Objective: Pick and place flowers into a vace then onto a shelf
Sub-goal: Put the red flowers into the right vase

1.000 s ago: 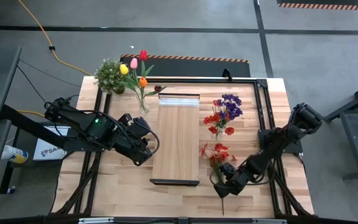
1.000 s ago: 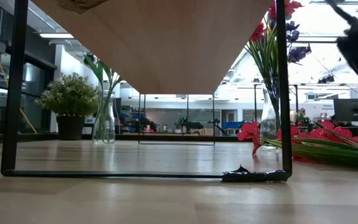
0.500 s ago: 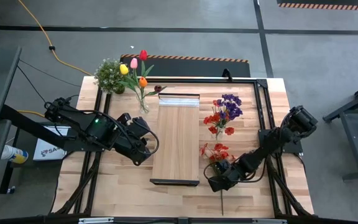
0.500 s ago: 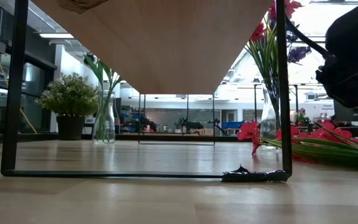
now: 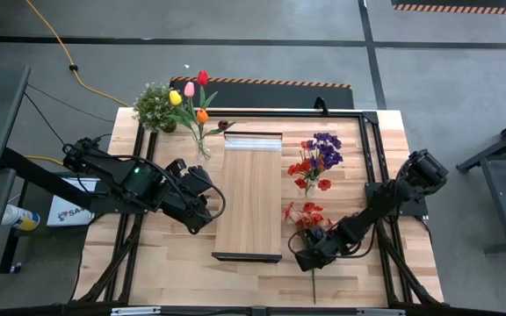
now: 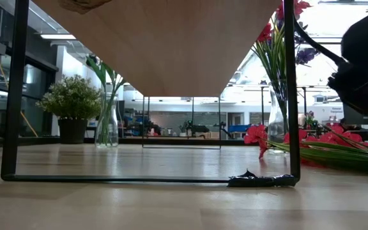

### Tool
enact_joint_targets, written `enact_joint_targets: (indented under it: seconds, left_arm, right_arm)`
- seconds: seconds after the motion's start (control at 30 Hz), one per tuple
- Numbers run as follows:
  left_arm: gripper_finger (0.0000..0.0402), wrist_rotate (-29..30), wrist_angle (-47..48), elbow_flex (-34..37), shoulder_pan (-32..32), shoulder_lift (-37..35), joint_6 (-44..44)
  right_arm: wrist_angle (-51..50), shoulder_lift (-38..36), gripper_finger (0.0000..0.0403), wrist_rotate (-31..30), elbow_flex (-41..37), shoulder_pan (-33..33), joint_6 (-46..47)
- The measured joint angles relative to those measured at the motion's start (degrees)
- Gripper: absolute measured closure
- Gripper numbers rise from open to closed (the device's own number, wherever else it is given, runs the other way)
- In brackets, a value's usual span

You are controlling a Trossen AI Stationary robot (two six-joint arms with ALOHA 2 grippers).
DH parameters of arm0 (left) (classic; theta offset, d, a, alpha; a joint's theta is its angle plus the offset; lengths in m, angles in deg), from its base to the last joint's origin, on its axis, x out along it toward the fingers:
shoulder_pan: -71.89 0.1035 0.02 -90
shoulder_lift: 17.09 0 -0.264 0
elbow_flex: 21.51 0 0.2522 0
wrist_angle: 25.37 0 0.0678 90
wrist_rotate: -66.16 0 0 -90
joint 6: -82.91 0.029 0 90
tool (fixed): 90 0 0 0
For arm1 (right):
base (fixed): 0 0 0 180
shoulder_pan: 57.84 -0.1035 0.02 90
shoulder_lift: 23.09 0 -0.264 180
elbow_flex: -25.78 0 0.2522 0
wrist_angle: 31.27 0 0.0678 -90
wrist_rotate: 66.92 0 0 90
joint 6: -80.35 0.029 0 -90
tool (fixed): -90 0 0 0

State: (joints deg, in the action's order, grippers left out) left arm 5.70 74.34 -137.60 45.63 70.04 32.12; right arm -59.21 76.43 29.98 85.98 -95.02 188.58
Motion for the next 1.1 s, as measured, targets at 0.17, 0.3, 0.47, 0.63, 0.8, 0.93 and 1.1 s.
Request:
enact_joint_targets:
  seconds: [0.17, 0.3, 0.47, 0.63, 0.8, 0.93, 1.1]
  left_arm:
    - [0.025, 0.02, -0.01, 0.02, -0.02, 0.0, 0.0]
    - [0.025, 0.04, -0.02, 0.02, -0.01, 0.0, 0.0]
    - [0.025, 0.2, -0.02, 0.0, 0.0, 0.0, 0.0]
    - [0.025, 0.2, -0.09, 0.02, 0.0, 0.0, -0.05]
    - [0.025, 0.17, -0.09, 0.02, -0.01, 0.0, -0.44]
    - [0.025, 0.17, -0.11, 0.0, 0.0, 0.0, -0.46]
    - [0.025, 0.15, -0.11, 0.01, -0.01, 0.0, -0.46]
  right_arm:
    - [0.34, 0.16, 0.0329, 3.1, -0.02, -1.6, 0.28]
    - [0.19, 0.2, 0.0369, 3.25, -0.11, -3.23, 1.28]
    - [0.08, 0.17, 0.0392, 2.49, -0.09, -4.16, 1.38]
    - [-0.13, 0.17, 0.0392, 2.74, -0.09, -4.22, 1.44]
    - [-0.32, 0.17, 0.0395, 2.79, -0.07, -4.89, 1.46]
    - [-0.64, 0.17, 0.0399, 3.08, -0.09, -5.63, 1.49]
    - [-1.2, -0.24, 0.04, 3.44, -0.07, -6.81, 2.28]
